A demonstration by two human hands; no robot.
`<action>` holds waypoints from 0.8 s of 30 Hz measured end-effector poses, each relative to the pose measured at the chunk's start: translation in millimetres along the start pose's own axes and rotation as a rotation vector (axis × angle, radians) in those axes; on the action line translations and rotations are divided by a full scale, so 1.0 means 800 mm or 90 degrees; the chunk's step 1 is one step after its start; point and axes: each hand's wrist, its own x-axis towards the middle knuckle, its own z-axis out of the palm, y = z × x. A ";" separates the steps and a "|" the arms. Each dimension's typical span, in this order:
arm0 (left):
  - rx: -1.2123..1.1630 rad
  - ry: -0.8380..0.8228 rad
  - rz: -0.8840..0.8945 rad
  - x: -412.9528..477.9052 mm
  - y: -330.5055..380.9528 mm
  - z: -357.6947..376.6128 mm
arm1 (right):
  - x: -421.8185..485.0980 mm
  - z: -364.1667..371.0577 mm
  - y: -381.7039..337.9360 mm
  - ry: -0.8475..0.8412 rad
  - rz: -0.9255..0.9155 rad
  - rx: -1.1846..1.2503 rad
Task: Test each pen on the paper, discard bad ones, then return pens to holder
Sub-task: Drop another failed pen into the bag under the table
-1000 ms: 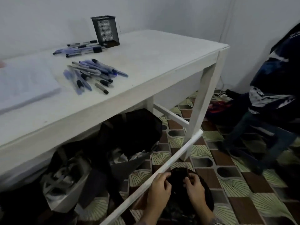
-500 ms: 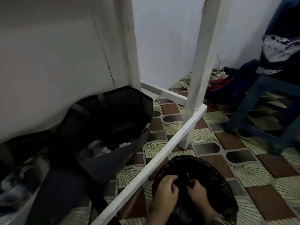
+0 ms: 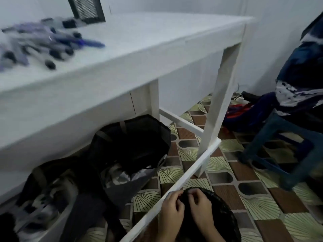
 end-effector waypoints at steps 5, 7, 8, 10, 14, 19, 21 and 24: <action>-0.035 0.110 0.028 -0.029 0.100 -0.108 | -0.057 -0.044 -0.140 -0.026 -0.125 0.008; -0.045 0.151 0.043 -0.039 0.142 -0.155 | -0.081 -0.059 -0.201 -0.042 -0.185 0.008; -0.052 0.175 0.053 -0.044 0.163 -0.179 | -0.093 -0.066 -0.232 -0.052 -0.217 0.001; -0.063 0.221 0.073 -0.056 0.202 -0.226 | -0.117 -0.078 -0.288 -0.072 -0.284 -0.005; -0.074 0.337 0.119 -0.089 0.269 -0.314 | -0.164 -0.094 -0.392 -0.116 -0.382 0.042; -0.058 0.481 0.139 -0.123 0.317 -0.403 | -0.211 -0.090 -0.491 -0.183 -0.483 0.114; -0.067 0.505 0.129 -0.133 0.326 -0.436 | -0.223 -0.079 -0.521 -0.218 -0.506 0.115; -0.051 0.548 0.085 -0.141 0.320 -0.482 | -0.232 -0.050 -0.556 -0.270 -0.508 0.114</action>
